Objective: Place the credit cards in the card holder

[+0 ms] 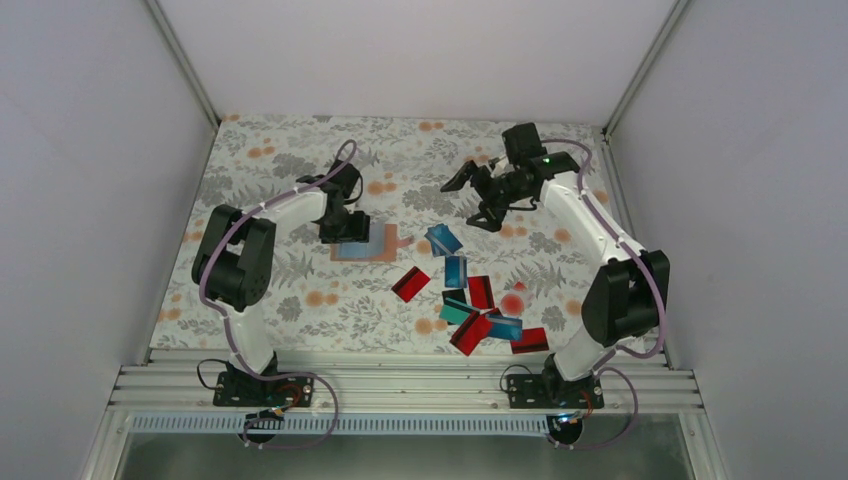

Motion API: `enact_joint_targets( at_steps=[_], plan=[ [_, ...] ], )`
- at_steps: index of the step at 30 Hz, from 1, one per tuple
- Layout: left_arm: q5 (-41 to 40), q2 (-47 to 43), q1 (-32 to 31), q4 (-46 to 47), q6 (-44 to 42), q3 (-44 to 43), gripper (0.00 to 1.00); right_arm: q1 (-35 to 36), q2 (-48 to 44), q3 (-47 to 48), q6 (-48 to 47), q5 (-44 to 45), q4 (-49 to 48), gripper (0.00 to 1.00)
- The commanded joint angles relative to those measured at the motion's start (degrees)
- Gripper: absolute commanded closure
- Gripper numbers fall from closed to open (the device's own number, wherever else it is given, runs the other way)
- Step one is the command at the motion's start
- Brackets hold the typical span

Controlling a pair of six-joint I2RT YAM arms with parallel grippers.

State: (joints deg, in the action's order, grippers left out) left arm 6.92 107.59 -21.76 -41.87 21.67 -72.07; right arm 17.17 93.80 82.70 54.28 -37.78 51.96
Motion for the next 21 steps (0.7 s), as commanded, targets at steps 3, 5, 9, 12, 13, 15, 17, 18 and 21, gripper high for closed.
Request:
enact_joint_targets(
  at_steps=[3, 5, 9, 12, 13, 15, 17, 18, 21],
  plan=[
    [4.48, 0.96, -0.10, 1.93, 0.52, -0.17, 0.30, -0.62, -0.03, 4.43, -1.76, -0.54, 1.99, 0.00],
    [5.09, 1.06, -0.13, 2.20, 0.53, -0.43, 0.30, -0.63, -0.09, 4.36, -1.85, -0.69, 2.11, 0.00],
    [5.44, 1.26, -0.45, 2.47, 0.73, -0.58, 0.30, -0.70, -0.27, 3.86, -1.98, -0.84, 2.30, 0.00],
    [5.30, 1.10, -0.92, 2.35, 0.87, -1.01, 0.30, -0.71, -0.46, 3.63, -2.16, -0.98, 2.32, 0.00],
    [5.30, 1.05, -1.13, 2.24, 0.94, -1.23, 0.30, -0.68, -0.46, 3.58, -2.23, -0.94, 2.27, 0.00],
    [5.58, 1.32, -1.53, 2.23, 1.08, -1.65, 0.30, -0.73, -0.48, 3.44, -2.26, -1.06, 2.25, 0.00],
    [5.75, 1.66, -1.99, 2.29, 1.18, -2.07, 0.30, -0.69, -0.46, 3.35, -2.33, -1.15, 2.20, 0.00],
    [5.82, 1.82, -2.32, 2.36, 1.25, -2.23, 0.30, -0.73, -0.46, 3.35, -2.34, -1.28, 2.20, 0.00],
    [5.08, 2.39, -3.13, 1.91, 1.39, -3.11, 0.30, -0.73, -0.61, 3.36, -2.43, -1.30, 2.30, 0.00]
  ],
)
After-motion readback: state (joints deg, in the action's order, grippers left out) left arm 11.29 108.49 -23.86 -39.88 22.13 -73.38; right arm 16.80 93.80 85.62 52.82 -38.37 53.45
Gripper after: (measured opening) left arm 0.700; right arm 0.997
